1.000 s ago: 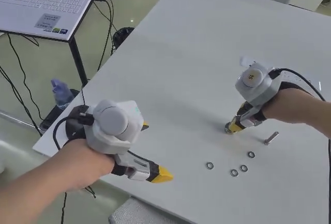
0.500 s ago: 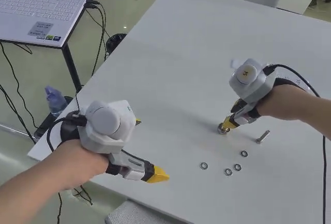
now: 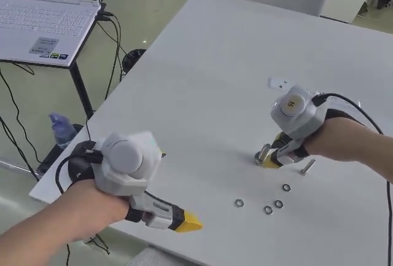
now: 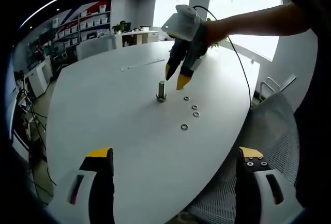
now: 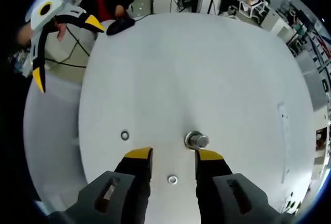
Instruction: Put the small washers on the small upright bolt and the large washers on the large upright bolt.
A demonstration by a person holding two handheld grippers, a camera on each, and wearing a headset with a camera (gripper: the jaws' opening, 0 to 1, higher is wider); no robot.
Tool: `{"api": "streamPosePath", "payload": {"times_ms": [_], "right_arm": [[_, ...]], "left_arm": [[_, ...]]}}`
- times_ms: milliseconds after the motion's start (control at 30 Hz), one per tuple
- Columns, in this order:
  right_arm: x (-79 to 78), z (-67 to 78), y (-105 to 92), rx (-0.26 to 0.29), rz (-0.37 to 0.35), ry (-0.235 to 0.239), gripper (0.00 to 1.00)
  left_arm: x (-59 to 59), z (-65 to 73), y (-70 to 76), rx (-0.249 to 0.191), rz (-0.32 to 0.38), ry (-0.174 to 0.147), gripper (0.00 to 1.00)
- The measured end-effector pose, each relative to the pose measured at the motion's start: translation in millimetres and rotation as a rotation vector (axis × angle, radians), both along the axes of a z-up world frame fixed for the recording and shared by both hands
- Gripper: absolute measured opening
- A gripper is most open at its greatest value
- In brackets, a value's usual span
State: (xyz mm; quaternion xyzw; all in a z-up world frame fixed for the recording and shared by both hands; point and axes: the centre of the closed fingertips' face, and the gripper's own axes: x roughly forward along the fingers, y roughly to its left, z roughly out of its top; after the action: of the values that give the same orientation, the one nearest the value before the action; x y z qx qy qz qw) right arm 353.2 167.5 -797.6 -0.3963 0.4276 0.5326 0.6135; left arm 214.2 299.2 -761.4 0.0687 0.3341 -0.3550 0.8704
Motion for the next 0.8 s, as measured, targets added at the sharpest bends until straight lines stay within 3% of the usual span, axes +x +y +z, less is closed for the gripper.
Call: {"api": "streamPosePath", "payload": {"times_ms": [133, 567, 800], "right_arm": [[-9.4, -1.7, -0.9, 0.0, 0.02, 0.001, 0.34], [-39.6, -16.8, 8.6, 0.035, 0.047, 0.04, 0.34], [-57.2, -24.6, 12.6, 0.022, 0.084, 0.046, 0.34]], "left_arm": [[-1.5, -1.4, 1.4, 0.005, -0.002, 0.011, 0.97], [-2.4, 4.5, -4.4, 0.003, -0.014, -0.001, 0.94], [-3.7, 3.2, -4.9, 0.003, -0.016, 0.001, 0.93]]}}
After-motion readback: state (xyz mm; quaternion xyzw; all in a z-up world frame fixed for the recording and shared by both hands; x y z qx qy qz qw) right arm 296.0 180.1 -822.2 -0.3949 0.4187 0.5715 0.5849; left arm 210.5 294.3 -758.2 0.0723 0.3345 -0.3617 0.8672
